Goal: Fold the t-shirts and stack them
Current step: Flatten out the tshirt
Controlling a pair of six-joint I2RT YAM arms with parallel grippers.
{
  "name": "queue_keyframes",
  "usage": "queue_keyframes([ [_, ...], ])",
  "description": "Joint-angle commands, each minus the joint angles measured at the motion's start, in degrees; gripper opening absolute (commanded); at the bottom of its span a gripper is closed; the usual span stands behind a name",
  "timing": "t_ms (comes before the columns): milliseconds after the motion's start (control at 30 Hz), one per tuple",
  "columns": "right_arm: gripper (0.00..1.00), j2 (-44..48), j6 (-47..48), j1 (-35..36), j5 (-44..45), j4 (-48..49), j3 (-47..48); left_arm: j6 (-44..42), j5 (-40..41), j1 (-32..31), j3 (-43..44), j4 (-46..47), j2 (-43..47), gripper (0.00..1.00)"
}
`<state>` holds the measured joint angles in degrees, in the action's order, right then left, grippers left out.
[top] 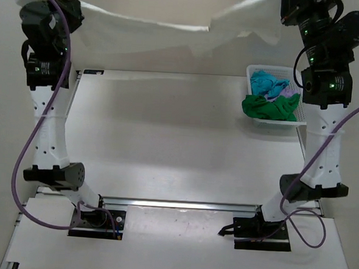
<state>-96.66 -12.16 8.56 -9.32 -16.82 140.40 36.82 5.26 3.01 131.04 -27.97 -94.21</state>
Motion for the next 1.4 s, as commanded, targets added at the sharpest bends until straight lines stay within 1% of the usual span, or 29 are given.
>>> queue_keyframes([
  [0, 0.00, 0.0, 2.4, 4.2, 3.0, -6.8, -13.9, -2.0, -0.8, -1.3, -17.1, -2.7, 1.2, 0.00],
  [33, 0.00, 2.9, 2.9, 5.3, 3.7, -7.3, -20.4, -2.4, -0.9, -1.4, -23.4, -2.4, 3.7, 0.00],
  [67, 0.00, 6.1, 2.6, 6.0, 4.2, -7.0, -24.3, -2.1, -2.1, -1.0, -26.8, -1.3, 5.0, 0.00],
  [100, 0.00, 8.2, 2.2, 6.4, 4.4, -6.0, -33.5, -2.5, -2.3, -1.3, -33.9, -0.4, 8.1, 0.00],
  [167, 0.01, 18.2, -0.9, 5.8, 2.4, 0.5, -54.7, -4.0, -1.5, -2.2, -45.9, 0.6, 14.3, 0.00],
  [200, 0.00, 21.6, -1.8, 5.2, 2.2, 2.3, -59.1, -4.3, 0.0, -2.2, -48.9, 0.8, 15.7, 0.00],
  [233, 0.00, 23.1, -2.2, 5.1, 1.8, 1.8, -66.1, -6.4, 1.1, -6.0, -53.9, 0.7, 18.5, 0.00],
  [267, 0.00, 25.6, -2.6, 4.8, 0.9, 1.5, -72.4, -8.5, 3.9, -8.6, -58.9, 0.2, 20.7, 0.00],
  [300, 0.00, 28.3, -3.2, 4.6, 0.7, 1.4, -78.6, -9.2, 4.6, -10.0, -64.2, 0.2, 23.3, 0.00],
  [333, 0.00, 29.8, -3.9, 4.3, 0.9, 1.8, -81.5, -9.7, 4.6, -11.0, -66.9, 0.4, 24.9, 0.00],
  [400, 0.00, 35.3, -4.4, 3.7, -0.5, -0.2, -89.9, -9.5, 5.6, -13.1, -75.7, -1.4, 30.6, 0.00],
  [500, 0.00, 41.2, -4.5, 3.7, -0.4, -5.1, -96.3, -10.6, 7.4, -15.3, -82.4, -5.1, 36.9, 0.00],
  [533, 0.00, 43.5, -4.6, 3.9, -0.2, -7.7, -97.6, -10.8, 7.5, -16.4, -84.6, -7.0, 39.8, 0.00],
  [600, 0.00, 46.9, -6.1, 3.6, -0.9, -10.7, -100.3, -9.9, 7.6, -16.3, -87.3, -10.3, 43.9, 0.00],
  [633, 0.00, 48.8, -6.9, 3.7, -0.7, -13.0, -102.1, -9.7, 6.7, -16.2, -88.0, -11.9, 46.9, 0.00],
  [700, 0.00, 51.9, -8.0, 3.3, -0.3, -18.7, -104.0, -10.1, 7.0, -16.1, -90.2, -14.7, 50.1, 0.00],
  [767, 0.00, 55.3, -9.4, 2.5, -0.4, -22.4, -105.4, -9.2, 7.7, -16.7, -89.5, -18.5, 53.0, 0.00],
  [800, 0.00, 57.6, -10.2, 3.1, 0.3, -25.0, -104.6, -10.0, 6.1, -15.2, -88.3, -19.6, 54.3, 0.00],
  [833, 0.00, 59.9, -10.6, 3.4, 1.1, -25.8, -103.5, -9.0, 7.6, -15.2, -86.5, -22.2, 54.6, 0.00],
  [900, 0.01, 61.5, -12.3, 3.8, 1.4, -31.6, -101.7, -9.4, 7.3, -15.5, -84.7, -26.1, 54.3, 0.00],
  [1000, 0.00, 63.4, -13.8, 4.4, 1.8, -36.7, -99.7, -8.2, 5.8, -14.1, -84.9, -30.4, 55.2, 0.00],
  [1067, 0.00, 65.0, -13.2, 4.4, 1.7, -37.9, -99.2, -6.4, 3.6, -12.2, -86.2, -31.9, 57.3, 0.00],
  [1167, 0.01, 61.7, -10.6, 2.6, 1.2, -36.0, -96.5, -4.4, 2.6, -9.2, -88.0, -33.7, 59.4, 0.00],
  [1233, 0.00, 58.3, -8.9, 1.0, 0.1, -33.0, -93.8, -3.8, 2.0, -7.9, -86.5, -34.8, 59.1, 0.00],
  [1267, 0.00, 55.5, -8.1, -0.3, 0.1, -32.1, -91.6, -3.7, 3.3, -8.1, -85.4, -34.4, 58.6, 0.00],
  [1367, 0.00, 47.9, -7.4, 2.1, 2.4, -25.7, -87.1, -3.7, 6.0, -9.1, -82.4, -35.6, 54.9, 0.00],
])
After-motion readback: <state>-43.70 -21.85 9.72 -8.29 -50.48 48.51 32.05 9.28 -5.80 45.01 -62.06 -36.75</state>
